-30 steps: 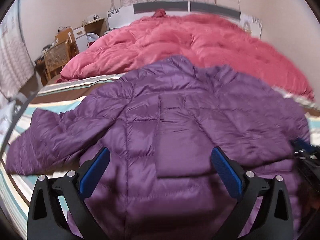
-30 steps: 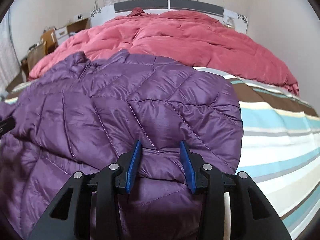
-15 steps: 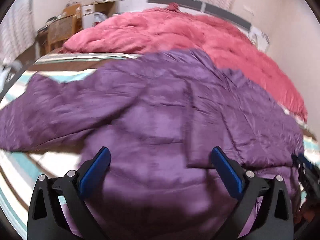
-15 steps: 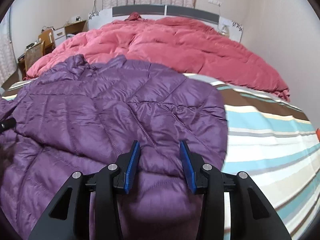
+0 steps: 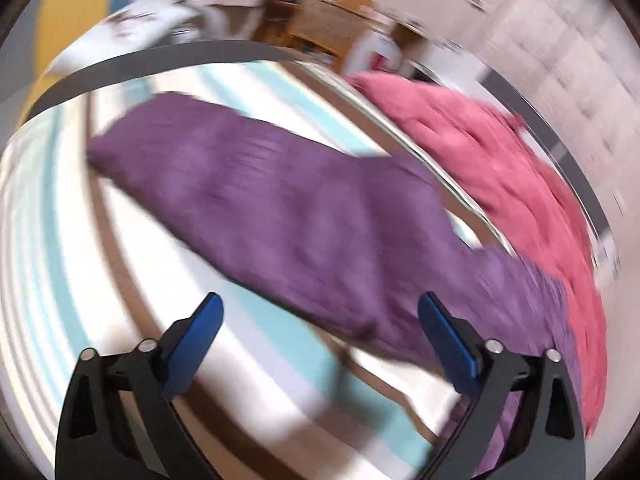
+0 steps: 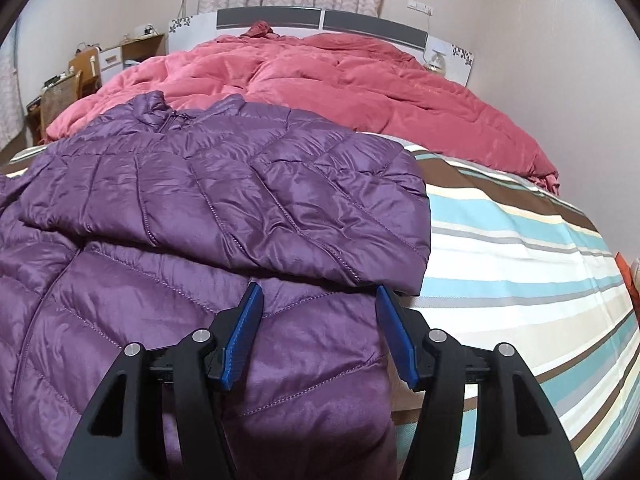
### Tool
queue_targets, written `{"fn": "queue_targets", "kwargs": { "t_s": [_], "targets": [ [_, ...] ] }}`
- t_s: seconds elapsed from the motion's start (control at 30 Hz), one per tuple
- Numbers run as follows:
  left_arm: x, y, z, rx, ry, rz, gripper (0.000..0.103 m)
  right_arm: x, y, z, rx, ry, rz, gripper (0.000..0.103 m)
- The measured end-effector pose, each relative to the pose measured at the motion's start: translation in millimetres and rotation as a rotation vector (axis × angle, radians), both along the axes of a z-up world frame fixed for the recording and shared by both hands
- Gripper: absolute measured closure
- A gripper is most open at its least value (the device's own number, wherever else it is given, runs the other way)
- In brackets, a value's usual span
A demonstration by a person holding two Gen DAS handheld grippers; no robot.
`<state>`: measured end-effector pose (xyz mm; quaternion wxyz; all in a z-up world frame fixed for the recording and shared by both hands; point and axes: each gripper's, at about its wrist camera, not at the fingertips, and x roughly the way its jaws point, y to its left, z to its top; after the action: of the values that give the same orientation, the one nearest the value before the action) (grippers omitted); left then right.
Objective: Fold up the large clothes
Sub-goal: 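Open the right gripper to release the folded sleeve, then grasp the other sleeve cuff with the left gripper and lift it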
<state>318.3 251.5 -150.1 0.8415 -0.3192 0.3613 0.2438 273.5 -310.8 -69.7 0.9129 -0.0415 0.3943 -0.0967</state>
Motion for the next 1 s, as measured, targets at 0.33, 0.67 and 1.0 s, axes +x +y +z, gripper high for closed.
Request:
{"fn": "queue_targets", "kwargs": {
  "t_s": [0.33, 0.67, 1.0],
  "targets": [
    [-13, 90, -31, -0.019, 0.035, 0.268, 0.023, 3, 2, -3, -0.016, -0.001, -0.008, 0.044],
    [5, 104, -37, 0.053, 0.054, 0.266, 0.076, 6, 3, -5, -0.017, -0.001, -0.014, 0.044],
    [0, 68, 11, 0.193, -0.101, 0.273, 0.097, 7, 3, -5, -0.017, -0.004, -0.015, 0.044]
  ]
}}
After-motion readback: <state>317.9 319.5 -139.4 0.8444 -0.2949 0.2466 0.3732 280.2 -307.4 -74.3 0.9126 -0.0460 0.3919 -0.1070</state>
